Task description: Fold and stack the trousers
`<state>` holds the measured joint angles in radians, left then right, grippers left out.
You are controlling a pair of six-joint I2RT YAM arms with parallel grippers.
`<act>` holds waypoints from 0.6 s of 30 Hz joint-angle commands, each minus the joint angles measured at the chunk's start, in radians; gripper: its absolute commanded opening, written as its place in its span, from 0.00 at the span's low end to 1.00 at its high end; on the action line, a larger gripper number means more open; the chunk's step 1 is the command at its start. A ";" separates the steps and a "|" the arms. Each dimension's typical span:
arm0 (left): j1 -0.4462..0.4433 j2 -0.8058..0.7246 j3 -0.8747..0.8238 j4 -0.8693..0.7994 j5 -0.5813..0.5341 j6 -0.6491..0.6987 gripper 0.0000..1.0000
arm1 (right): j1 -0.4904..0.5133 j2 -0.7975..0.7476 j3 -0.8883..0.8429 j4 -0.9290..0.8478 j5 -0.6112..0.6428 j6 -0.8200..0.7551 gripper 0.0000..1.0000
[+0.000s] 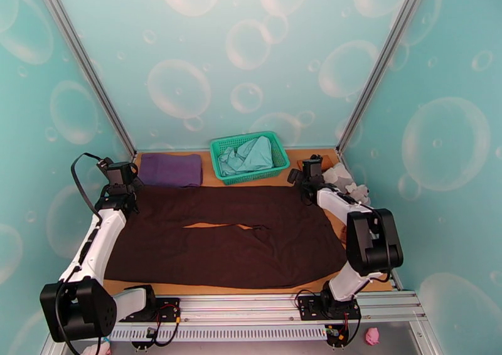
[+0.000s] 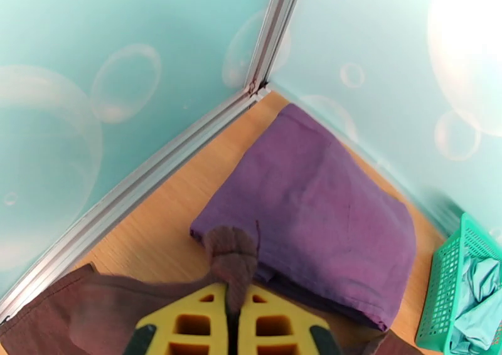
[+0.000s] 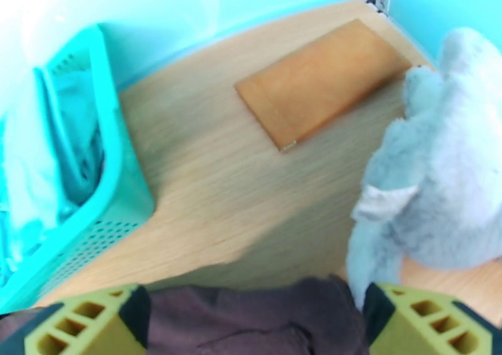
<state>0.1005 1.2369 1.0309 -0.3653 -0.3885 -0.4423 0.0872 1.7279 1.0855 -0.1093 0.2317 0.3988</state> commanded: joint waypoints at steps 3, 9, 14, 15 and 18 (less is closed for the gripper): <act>-0.005 0.015 -0.015 0.034 0.022 0.005 0.00 | 0.028 0.086 0.054 -0.090 0.054 -0.032 0.82; -0.005 0.019 -0.018 0.041 0.030 0.007 0.00 | 0.054 0.128 0.086 -0.130 0.148 -0.035 0.84; -0.005 0.018 -0.022 0.049 0.036 0.008 0.00 | 0.055 0.148 0.087 -0.125 0.146 -0.044 0.73; -0.005 0.018 -0.022 0.048 0.037 0.008 0.00 | 0.056 0.150 0.087 -0.121 0.144 -0.046 0.71; -0.007 0.014 -0.020 0.043 0.039 0.009 0.00 | 0.053 0.153 0.086 -0.110 0.143 -0.052 0.53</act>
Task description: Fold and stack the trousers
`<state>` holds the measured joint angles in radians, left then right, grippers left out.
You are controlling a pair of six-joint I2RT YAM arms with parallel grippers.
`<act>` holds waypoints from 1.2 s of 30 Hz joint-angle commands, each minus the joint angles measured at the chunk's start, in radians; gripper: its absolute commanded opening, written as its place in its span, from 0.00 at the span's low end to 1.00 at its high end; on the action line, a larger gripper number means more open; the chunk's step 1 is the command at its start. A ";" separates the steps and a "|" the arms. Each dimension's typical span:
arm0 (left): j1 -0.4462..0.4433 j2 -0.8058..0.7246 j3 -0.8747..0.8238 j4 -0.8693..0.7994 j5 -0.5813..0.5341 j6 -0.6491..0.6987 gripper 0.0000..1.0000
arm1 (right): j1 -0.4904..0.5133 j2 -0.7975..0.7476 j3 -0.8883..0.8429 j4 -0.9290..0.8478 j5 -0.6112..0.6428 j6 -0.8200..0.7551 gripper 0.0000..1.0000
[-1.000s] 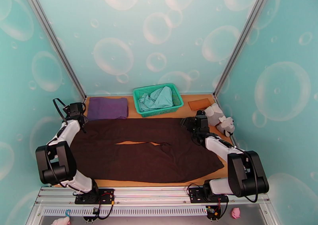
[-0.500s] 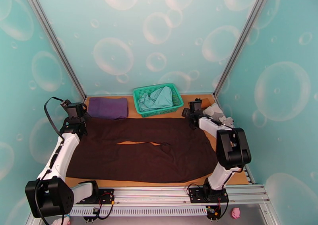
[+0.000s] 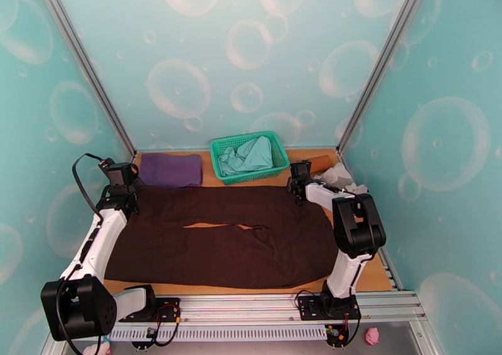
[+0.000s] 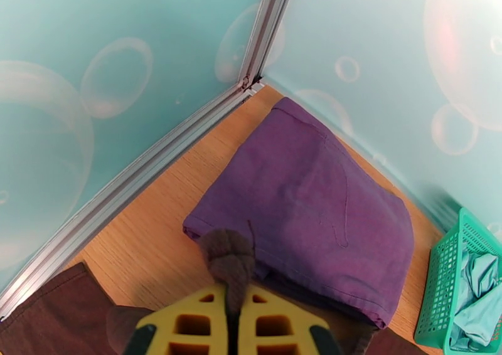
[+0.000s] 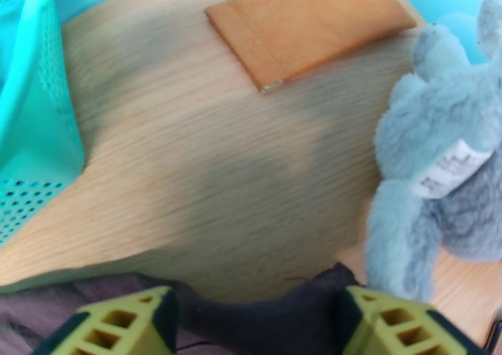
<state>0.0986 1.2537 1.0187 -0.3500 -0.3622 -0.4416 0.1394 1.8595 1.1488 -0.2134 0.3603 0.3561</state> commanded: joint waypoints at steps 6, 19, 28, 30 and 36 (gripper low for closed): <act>-0.004 -0.029 0.015 -0.012 -0.028 0.006 0.00 | -0.012 -0.001 0.023 0.018 -0.025 -0.039 0.00; 0.127 -0.109 0.205 -0.221 -0.063 0.068 0.00 | -0.066 -0.467 -0.259 0.257 -0.140 -0.047 0.00; 0.285 -0.075 0.276 -0.251 0.050 0.156 0.00 | -0.134 -0.560 -0.353 0.553 -0.240 -0.060 0.00; 0.333 -0.072 0.268 -0.235 0.111 0.109 0.00 | -0.144 -0.544 -0.383 0.660 -0.234 -0.044 0.00; 0.447 -0.126 0.181 -0.159 0.248 0.033 0.00 | -0.159 -0.545 -0.516 0.922 -0.297 -0.061 0.00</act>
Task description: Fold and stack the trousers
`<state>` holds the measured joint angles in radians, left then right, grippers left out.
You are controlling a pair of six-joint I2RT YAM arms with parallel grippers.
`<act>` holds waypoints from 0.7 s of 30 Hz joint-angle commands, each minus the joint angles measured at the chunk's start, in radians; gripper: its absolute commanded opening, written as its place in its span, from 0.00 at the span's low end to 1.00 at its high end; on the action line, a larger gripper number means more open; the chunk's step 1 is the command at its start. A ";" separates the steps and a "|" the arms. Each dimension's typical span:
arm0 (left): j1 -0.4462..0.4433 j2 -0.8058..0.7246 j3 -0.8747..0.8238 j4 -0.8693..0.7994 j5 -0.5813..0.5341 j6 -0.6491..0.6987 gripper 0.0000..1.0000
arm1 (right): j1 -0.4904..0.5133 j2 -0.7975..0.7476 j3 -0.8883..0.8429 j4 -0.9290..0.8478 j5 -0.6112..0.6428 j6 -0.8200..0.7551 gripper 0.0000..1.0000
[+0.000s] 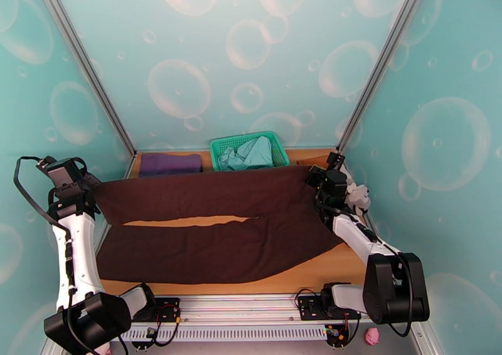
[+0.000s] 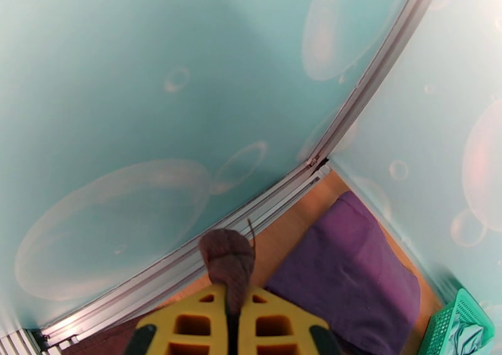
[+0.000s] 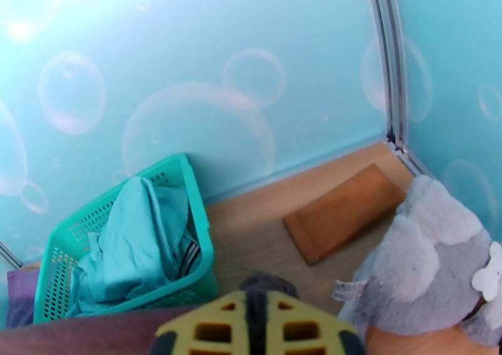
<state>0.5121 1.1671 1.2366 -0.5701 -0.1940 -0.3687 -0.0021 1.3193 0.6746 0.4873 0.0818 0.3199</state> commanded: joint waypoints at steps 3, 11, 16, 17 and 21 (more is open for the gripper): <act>0.049 -0.093 -0.131 0.115 0.130 -0.061 0.00 | -0.018 -0.042 -0.117 0.265 -0.045 -0.038 0.00; 0.055 -0.140 -0.290 0.260 0.111 -0.062 0.00 | -0.016 -0.260 -0.280 0.252 -0.129 -0.023 0.00; 0.055 -0.085 -0.300 0.410 0.114 -0.024 0.00 | -0.018 -0.356 -0.292 0.134 0.001 -0.018 0.00; 0.055 -0.063 -0.293 0.437 0.108 -0.019 0.00 | -0.019 -0.360 -0.290 0.131 0.005 -0.027 0.00; 0.055 0.013 -0.266 0.510 0.111 0.014 0.00 | -0.019 -0.373 -0.285 0.146 -0.057 -0.028 0.00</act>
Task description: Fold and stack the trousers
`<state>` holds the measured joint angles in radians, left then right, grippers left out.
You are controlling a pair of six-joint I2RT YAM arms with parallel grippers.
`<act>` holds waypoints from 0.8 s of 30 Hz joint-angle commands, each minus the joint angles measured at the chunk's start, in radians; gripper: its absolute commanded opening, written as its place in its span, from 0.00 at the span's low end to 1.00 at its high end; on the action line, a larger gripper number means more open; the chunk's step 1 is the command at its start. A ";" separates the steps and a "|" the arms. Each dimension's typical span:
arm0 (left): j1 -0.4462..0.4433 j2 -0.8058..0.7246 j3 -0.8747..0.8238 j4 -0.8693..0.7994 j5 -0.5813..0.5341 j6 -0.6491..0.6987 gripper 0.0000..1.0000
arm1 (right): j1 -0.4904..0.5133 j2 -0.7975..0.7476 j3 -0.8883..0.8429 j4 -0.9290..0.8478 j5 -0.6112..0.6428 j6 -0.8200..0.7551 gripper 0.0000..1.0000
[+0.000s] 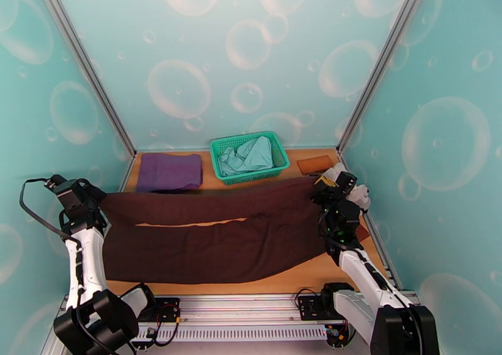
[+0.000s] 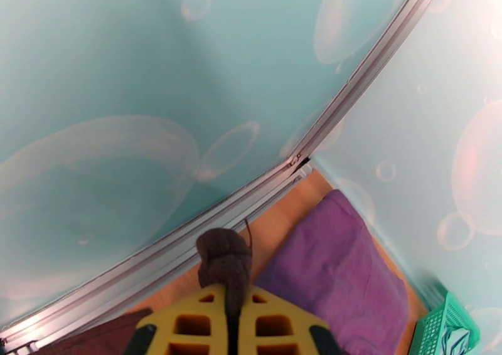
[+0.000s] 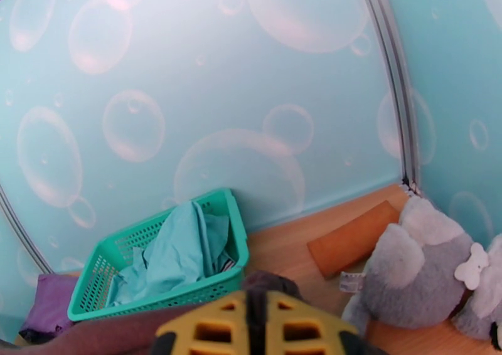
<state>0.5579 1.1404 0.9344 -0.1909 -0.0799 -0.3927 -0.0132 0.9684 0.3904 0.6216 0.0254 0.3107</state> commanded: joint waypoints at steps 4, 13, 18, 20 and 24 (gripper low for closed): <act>0.010 0.065 -0.001 0.152 -0.058 0.069 0.00 | -0.008 -0.070 -0.048 0.037 -0.062 0.002 0.00; 0.050 -0.024 -0.154 0.121 -0.265 0.029 0.00 | -0.009 -0.282 -0.237 0.001 -0.047 0.051 0.02; 0.116 -0.116 -0.237 0.055 -0.228 -0.078 0.00 | -0.009 -0.345 -0.264 -0.141 0.021 0.056 0.03; 0.142 -0.162 -0.267 0.035 -0.212 -0.108 0.00 | -0.010 -0.374 -0.275 -0.183 0.027 0.068 0.05; 0.194 -0.280 -0.311 -0.020 -0.177 -0.185 0.00 | -0.010 -0.471 -0.308 -0.263 0.047 0.128 0.12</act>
<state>0.7124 0.9291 0.6422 -0.1818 -0.2516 -0.4999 -0.0132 0.5541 0.1043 0.4305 -0.0124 0.3767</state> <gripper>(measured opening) 0.075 0.108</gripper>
